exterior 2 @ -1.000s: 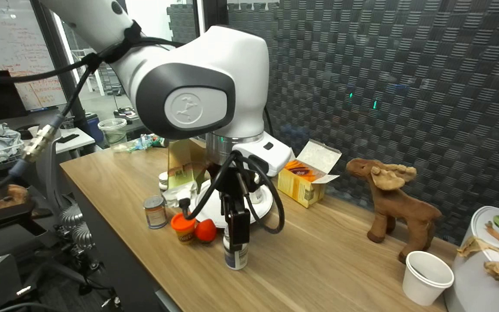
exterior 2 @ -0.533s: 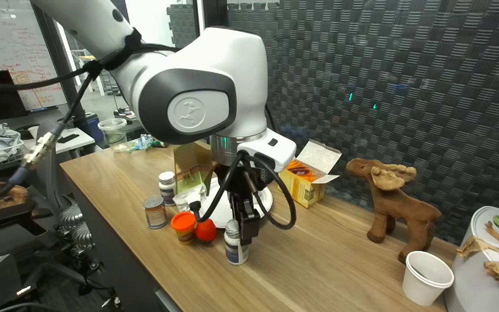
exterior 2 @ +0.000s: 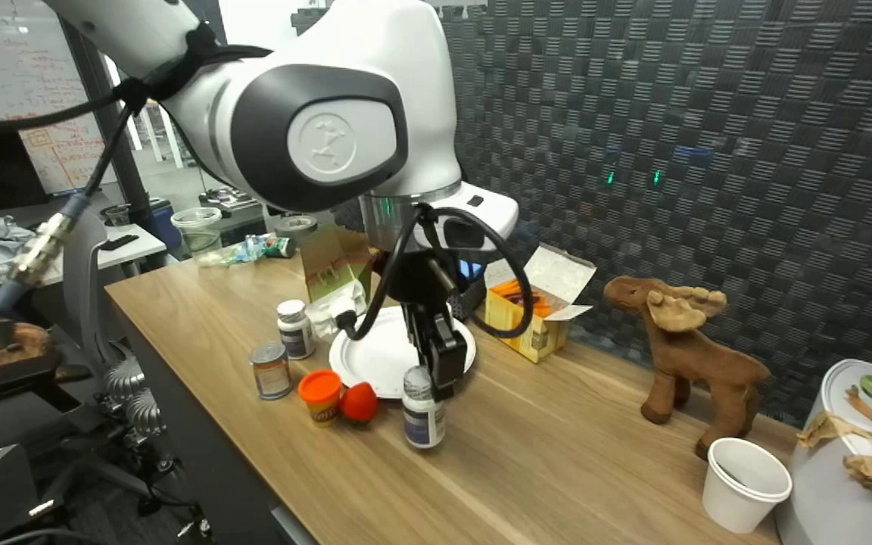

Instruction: Put the bottles on the tray

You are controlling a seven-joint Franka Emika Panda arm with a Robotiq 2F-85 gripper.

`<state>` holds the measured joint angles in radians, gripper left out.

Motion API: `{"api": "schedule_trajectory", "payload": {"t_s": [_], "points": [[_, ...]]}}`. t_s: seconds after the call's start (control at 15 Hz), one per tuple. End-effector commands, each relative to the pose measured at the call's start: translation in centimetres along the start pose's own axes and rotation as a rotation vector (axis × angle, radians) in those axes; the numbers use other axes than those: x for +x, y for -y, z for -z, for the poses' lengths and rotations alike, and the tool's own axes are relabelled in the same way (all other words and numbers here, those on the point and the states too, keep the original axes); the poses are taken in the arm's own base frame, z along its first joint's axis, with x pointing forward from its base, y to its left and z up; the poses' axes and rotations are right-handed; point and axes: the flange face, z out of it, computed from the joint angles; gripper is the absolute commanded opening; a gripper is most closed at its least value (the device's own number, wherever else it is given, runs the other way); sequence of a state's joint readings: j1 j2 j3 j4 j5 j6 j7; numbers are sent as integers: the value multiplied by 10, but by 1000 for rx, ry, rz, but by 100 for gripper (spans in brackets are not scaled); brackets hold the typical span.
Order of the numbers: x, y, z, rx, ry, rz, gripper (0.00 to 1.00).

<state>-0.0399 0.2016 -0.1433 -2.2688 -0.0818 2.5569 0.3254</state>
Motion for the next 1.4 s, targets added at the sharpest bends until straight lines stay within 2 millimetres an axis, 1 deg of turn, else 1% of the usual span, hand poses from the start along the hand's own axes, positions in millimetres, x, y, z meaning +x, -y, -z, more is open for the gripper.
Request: {"api": "schedule_trajectory", "payload": {"t_s": [0.0, 0.07, 0.27, 0.33, 0.47, 0.6, 0.8, 1.0, 1.33], "points": [[-8, 33, 29, 31, 32, 57, 21], [-11, 43, 29, 42, 52, 74, 21], [-26, 75, 19, 77, 98, 137, 21], [-28, 85, 17, 83, 92, 151, 21], [-29, 105, 18, 90, 60, 173, 20], [-22, 118, 21, 99, 15, 187, 20], [-7, 126, 18, 101, -57, 192, 20], [7, 126, 11, 96, -124, 192, 20], [23, 116, 0, 84, -196, 179, 20]]}}
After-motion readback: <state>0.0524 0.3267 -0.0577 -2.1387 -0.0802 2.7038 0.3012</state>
